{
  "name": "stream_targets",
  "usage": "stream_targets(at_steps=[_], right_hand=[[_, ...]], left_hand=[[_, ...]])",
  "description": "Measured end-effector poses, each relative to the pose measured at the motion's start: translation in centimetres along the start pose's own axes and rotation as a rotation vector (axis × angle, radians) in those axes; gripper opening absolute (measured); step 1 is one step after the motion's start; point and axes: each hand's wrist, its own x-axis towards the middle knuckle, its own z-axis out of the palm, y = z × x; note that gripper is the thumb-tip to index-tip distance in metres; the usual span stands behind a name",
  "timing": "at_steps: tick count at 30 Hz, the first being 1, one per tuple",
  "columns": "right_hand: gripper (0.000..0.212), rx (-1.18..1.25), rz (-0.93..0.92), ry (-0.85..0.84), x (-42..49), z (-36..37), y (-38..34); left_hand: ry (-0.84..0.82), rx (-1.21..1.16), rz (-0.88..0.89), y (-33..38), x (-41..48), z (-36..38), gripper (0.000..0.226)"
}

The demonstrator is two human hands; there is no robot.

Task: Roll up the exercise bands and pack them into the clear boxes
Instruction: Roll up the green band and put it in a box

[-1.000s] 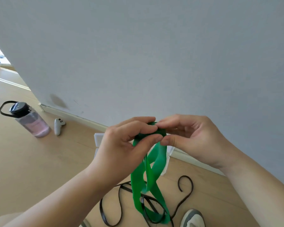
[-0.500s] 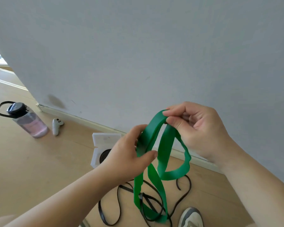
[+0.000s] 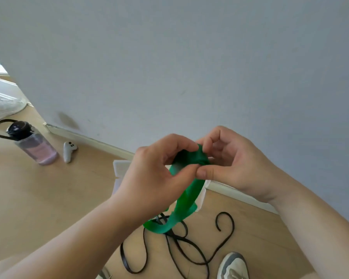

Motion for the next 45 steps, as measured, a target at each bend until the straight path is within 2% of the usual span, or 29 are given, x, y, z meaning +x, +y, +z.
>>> stream_targets(at_steps=[5, 13, 16, 19, 21, 23, 26, 30, 31, 33, 35, 37, 42, 45], right_hand=[[0.030, -0.131, 0.007, 0.052, 0.5, 0.7, -0.2], [0.015, -0.095, -0.036, 0.159, 0.6, 1.4, 0.5], [0.013, 0.009, -0.061, 0.260, 0.6, 0.6, 0.3], [0.014, 0.140, -0.069, 0.362, 0.5, -0.7, 0.2], [0.016, 0.107, -0.052, 0.376, 0.3, -1.5, 0.5], [0.018, 0.033, -0.022, 0.363, 0.1, -2.1, 1.0], [0.021, 0.039, 0.004, 0.388, 0.0, -2.9, 1.5], [0.020, 0.003, -0.003, 0.335, -0.7, -2.8, 1.1], [0.020, -0.030, -0.002, 0.304, -0.9, -2.4, 1.0], [0.020, -0.047, -0.008, 0.262, -1.0, -1.4, 0.7], [0.020, -0.003, -0.034, 0.258, -0.8, -1.0, 0.5], [0.020, 0.048, -0.060, 0.273, -0.6, -0.9, 0.4], [0.022, 0.129, -0.071, 0.334, -0.4, -1.3, 0.6], [0.020, 0.115, -0.059, 0.372, -0.5, -2.3, 0.7]], left_hand=[[0.012, 0.111, 0.004, -0.8, 0.4, -0.4, 0.033], [-0.115, 0.178, -0.222, -2.8, -0.2, 0.5, 0.060], [-0.200, 0.173, -0.315, -4.0, -0.2, 1.1, 0.051], [-0.338, 0.191, -0.349, -4.9, -0.3, 1.3, 0.025], [-0.340, 0.175, -0.326, -5.0, -0.2, 1.3, 0.012], [-0.311, 0.104, -0.335, -4.7, 0.1, 1.0, 0.010], [-0.304, -0.089, -0.417, -4.4, 0.2, 0.8, 0.027], [-0.178, -0.026, -0.321, -4.0, -0.3, 2.3, 0.073], [-0.141, -0.039, -0.283, -3.8, -0.3, 2.8, 0.073], [-0.102, -0.060, -0.219, -3.5, -0.1, 3.5, 0.061], [-0.071, -0.036, -0.175, -3.4, 0.3, 3.8, 0.048], [-0.039, -0.012, -0.167, -3.7, 0.6, 3.9, 0.045], [-0.167, 0.062, -0.157, -4.7, 0.1, 3.7, 0.057], [-0.162, 0.097, -0.145, -4.8, 0.2, 3.0, 0.044]])
